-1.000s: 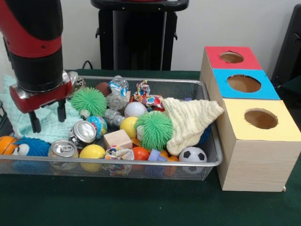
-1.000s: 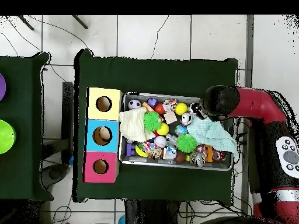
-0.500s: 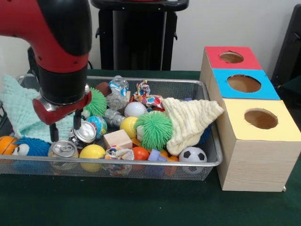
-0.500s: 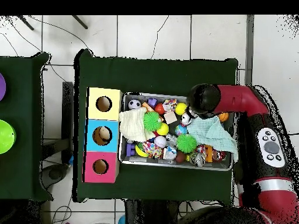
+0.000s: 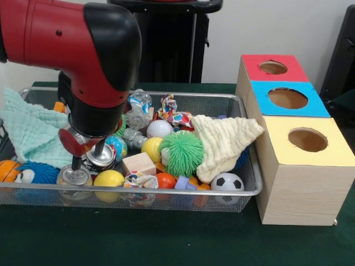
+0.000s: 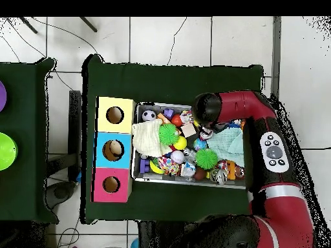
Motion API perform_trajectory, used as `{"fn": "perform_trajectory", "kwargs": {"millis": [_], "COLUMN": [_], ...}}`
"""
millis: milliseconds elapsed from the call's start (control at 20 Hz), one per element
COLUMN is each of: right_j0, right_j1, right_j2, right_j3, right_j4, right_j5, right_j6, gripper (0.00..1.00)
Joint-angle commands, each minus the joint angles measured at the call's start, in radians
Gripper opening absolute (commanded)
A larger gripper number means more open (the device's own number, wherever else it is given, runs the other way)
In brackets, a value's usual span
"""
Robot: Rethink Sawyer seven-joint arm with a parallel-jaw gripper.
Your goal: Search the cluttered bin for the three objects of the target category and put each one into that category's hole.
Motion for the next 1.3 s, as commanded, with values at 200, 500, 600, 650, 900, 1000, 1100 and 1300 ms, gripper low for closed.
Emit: {"fn": "perform_trajectory", "kwargs": {"millis": [200,500,600,650,900,1000,1100,1300], "right_j0": [-0.004,0.007,0.015,0.019,0.025,0.026,0.023,0.015], "right_j1": [0.015,0.023,0.03,0.032,0.024,0.022,0.012,0.004], "right_j2": [-0.039,-0.056,-0.06,-0.062,-0.07,-0.07,-0.066,-0.065], "right_j3": [-0.012,-0.04,-0.053,-0.06,-0.068,-0.07,-0.067,-0.069], "right_j4": [-0.102,-0.134,-0.149,-0.156,-0.174,-0.17,-0.158,-0.152], "right_j5": [0.105,0.138,0.146,0.151,0.17,0.176,0.186,0.19], "right_j6": [-0.276,-0.293,-0.298,-0.303,-0.324,-0.326,-0.334,-0.356], "gripper": [1.0,1.0,1.0,1.0,1.0,1.0,1.0,1.0]}}
